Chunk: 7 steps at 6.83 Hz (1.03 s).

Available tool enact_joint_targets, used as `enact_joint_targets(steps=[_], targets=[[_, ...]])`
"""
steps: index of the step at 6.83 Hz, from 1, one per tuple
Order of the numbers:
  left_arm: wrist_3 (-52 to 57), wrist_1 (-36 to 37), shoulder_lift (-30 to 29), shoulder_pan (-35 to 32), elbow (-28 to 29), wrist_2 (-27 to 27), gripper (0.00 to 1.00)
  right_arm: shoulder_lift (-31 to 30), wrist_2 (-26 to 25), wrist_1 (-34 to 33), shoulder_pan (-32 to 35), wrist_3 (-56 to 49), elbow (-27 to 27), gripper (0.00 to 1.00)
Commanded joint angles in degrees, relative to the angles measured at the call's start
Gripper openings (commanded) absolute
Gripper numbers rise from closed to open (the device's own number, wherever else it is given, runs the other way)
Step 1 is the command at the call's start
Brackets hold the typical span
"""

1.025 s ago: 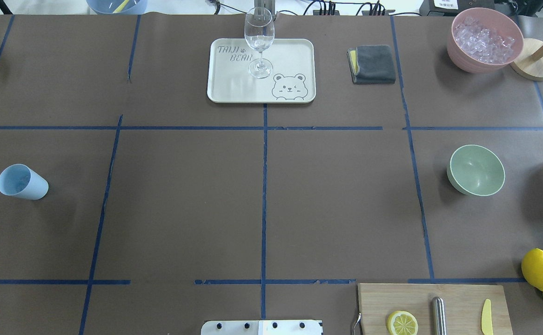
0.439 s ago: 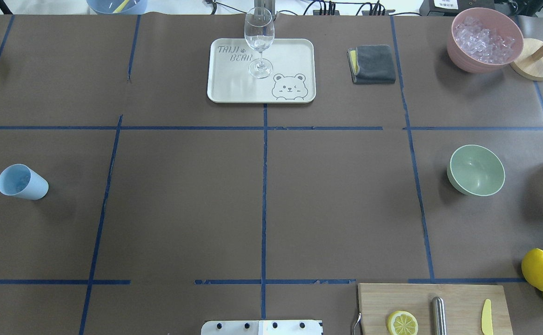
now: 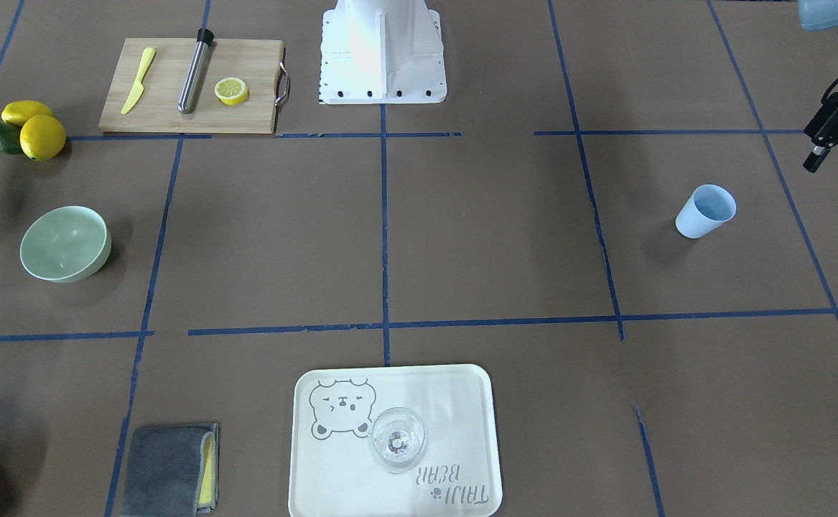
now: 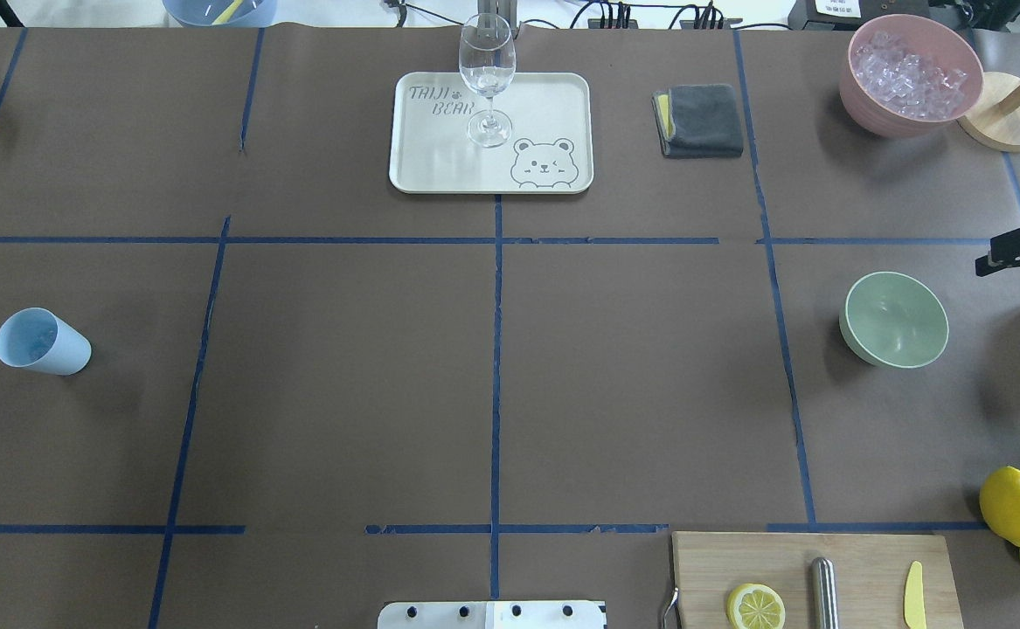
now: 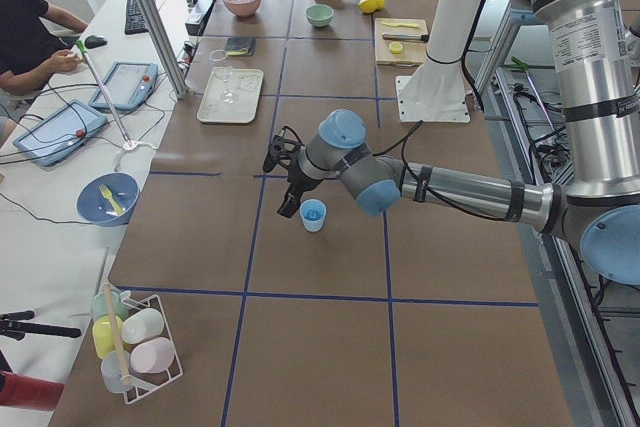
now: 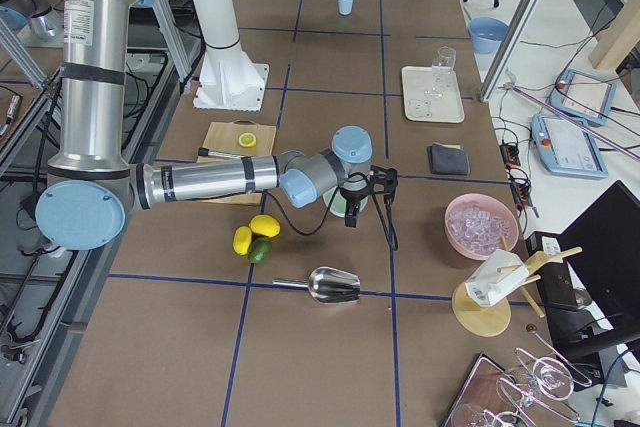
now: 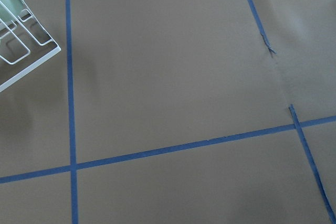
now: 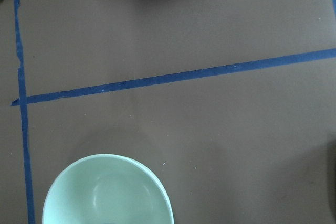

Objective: Pour ice into bowl

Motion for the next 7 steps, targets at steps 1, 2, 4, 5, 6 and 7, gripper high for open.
enact_joint_targets(steps=[1,2,4,5,6,7], targets=[[-9.6,-8.5,4.4,6.4,-2.5,5.6,1.00,-0.7,-5.7,5.1,-7.5,5.8,-2.7,1.00],[-11.4,-8.5,6.3,8.1,-5.1,7.5,1.00,-0.4,-8.9,5.1,-10.0,5.9,-3.4,1.00],[-13.4,-8.5,6.9,10.0,-6.6,8.4,1.00,-0.3,-8.9,6.9,-12.3,6.1,-5.9,1.00],[-13.5,-8.5,6.9,10.5,-7.1,8.5,1.00,-0.3,-8.8,8.4,-13.2,6.1,-7.9,1.00],[-14.2,-8.5,6.9,11.1,-7.1,8.5,1.00,-0.3,-8.7,10.5,-13.5,6.2,-9.6,0.98],[-14.6,-8.6,6.9,12.0,-7.1,10.4,1.00,-0.3,-8.4,11.5,-13.5,6.9,-9.5,0.62]])
